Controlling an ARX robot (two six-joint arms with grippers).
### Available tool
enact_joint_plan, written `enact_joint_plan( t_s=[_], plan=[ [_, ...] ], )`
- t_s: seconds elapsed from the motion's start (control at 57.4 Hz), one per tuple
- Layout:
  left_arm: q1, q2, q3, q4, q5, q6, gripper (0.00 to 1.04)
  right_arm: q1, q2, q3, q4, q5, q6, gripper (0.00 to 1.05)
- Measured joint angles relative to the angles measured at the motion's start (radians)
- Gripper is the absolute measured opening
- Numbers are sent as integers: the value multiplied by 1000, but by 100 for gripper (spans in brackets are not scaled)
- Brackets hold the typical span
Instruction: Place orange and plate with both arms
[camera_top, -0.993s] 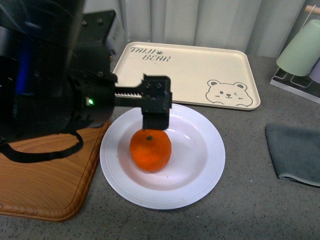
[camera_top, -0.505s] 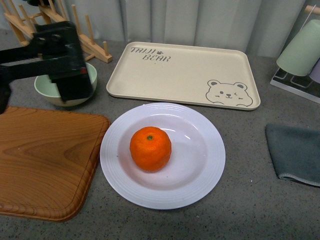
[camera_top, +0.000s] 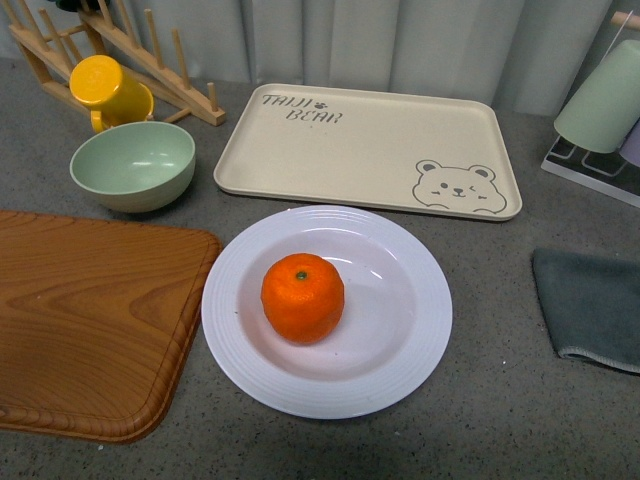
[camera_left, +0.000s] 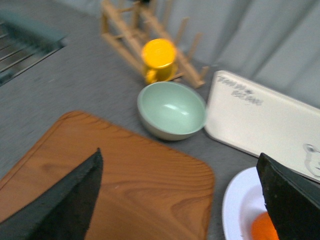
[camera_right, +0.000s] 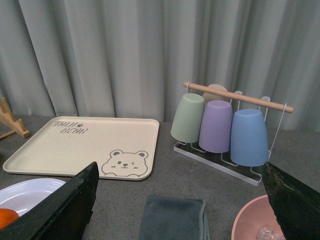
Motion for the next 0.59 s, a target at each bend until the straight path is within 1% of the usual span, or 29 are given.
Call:
enact_joint_plan(
  t_s=[0.052, 0.087, 0.105, 0.192, 0.244, 0.261, 0.314, 0.331, 0.366, 0.383, 0.401, 0.436, 0.453, 0.47, 0.505, 0.592],
  plan=[
    [42, 17, -85, 230, 146, 120, 79, 0, 0, 0, 0, 0, 0, 95],
    [63, -13, -113, 295, 200, 197, 70, 0, 0, 0, 0, 0, 0, 95],
    [74, -35, -114, 296, 215, 217, 66, 0, 0, 0, 0, 1, 0, 95],
    [103, -106, -117, 264, 241, 266, 52, 0, 0, 0, 0, 0, 0, 95],
    [124, -158, -127, 220, 260, 283, 42, 0, 0, 0, 0, 0, 0, 95],
    [127, -166, -129, 212, 263, 286, 40, 0, 0, 0, 0, 0, 0, 95],
    [145, -211, -129, 169, 278, 294, 29, 0, 0, 0, 0, 0, 0, 95],
    [148, -219, -129, 162, 282, 296, 27, 0, 0, 0, 0, 0, 0, 95],
    [158, -249, -129, 134, 293, 298, 20, 0, 0, 0, 0, 0, 0, 95],
    [166, -273, -129, 114, 299, 300, 15, 0, 0, 0, 0, 0, 0, 95],
    [167, -280, -129, 107, 302, 301, 13, 0, 0, 0, 0, 0, 0, 95],
    [177, -311, -129, 81, 312, 303, 6, 0, 0, 0, 0, 0, 0, 95],
    [188, -330, -129, 65, 330, 301, 4, 0, 0, 0, 0, 0, 0, 95],
    [212, -348, -130, 47, 370, 306, 4, 0, 0, 0, 0, 0, 0, 95],
    [246, -373, -130, 26, 404, 308, 4, 0, 0, 0, 0, 0, 0, 95],
    [285, -423, -130, -23, 409, 311, 4, 0, 0, 0, 0, 0, 0, 95]
  ],
)
